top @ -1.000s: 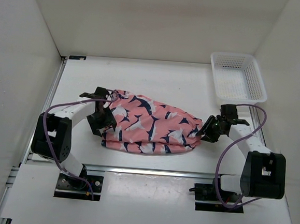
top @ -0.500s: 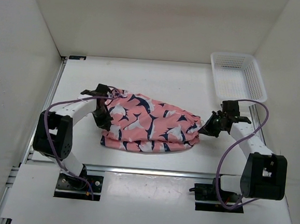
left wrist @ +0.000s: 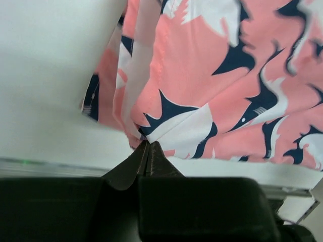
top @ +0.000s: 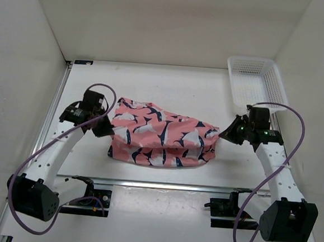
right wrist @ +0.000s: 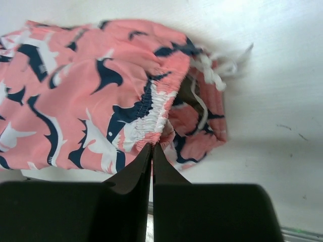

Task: Fold and stack the shorts
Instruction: Fold the shorts

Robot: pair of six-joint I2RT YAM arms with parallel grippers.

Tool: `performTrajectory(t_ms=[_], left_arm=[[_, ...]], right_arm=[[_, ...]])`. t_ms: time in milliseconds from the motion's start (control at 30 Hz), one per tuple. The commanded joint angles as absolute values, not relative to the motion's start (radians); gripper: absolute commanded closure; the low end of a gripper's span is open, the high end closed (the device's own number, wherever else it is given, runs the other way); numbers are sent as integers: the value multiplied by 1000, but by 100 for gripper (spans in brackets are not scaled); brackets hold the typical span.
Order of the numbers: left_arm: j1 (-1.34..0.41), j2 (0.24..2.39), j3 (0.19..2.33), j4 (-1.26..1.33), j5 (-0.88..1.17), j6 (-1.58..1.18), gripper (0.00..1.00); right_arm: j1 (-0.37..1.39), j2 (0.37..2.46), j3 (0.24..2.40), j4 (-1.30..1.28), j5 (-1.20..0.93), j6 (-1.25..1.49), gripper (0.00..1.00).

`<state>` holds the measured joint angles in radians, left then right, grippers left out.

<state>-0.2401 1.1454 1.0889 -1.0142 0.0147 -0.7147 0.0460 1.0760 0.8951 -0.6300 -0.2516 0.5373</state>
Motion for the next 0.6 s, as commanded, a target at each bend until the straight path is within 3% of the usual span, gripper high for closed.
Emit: performTrajectory(t_ms=[0,133,167,200,267,300,333,433,567], left_arm=[[-249,1102,965,-1055,86,-750,90],[-258,1060,786,-996,115,-807,86],[-258,1084,785,-983,115,-807,69],[-258,1109,795,-983,115,-807,55],[-258,1182,865,-983,85,-798,30],[-258,1205,899,-983,66,-781,27],[-258,1225,934,-983,54,-781,16],[-258,1307,1069,-996,-12,-759,14],[-258,1466,1190,-996,-58,-739,19]], right_arm=[[43,1051,801,-693,-232,497,100],[43,1040,706,-693,-244,477,98],[43,1040,684,-693,-255,477,92],[43,1040,684,-693,-268,465,68],[43,1069,675,-693,-278,465,43],[43,1069,675,-693,-262,465,34],[43,1081,686,-693,-253,465,22],[25,1121,686,-660,-253,508,15],[15,1186,657,-576,-330,563,13]])
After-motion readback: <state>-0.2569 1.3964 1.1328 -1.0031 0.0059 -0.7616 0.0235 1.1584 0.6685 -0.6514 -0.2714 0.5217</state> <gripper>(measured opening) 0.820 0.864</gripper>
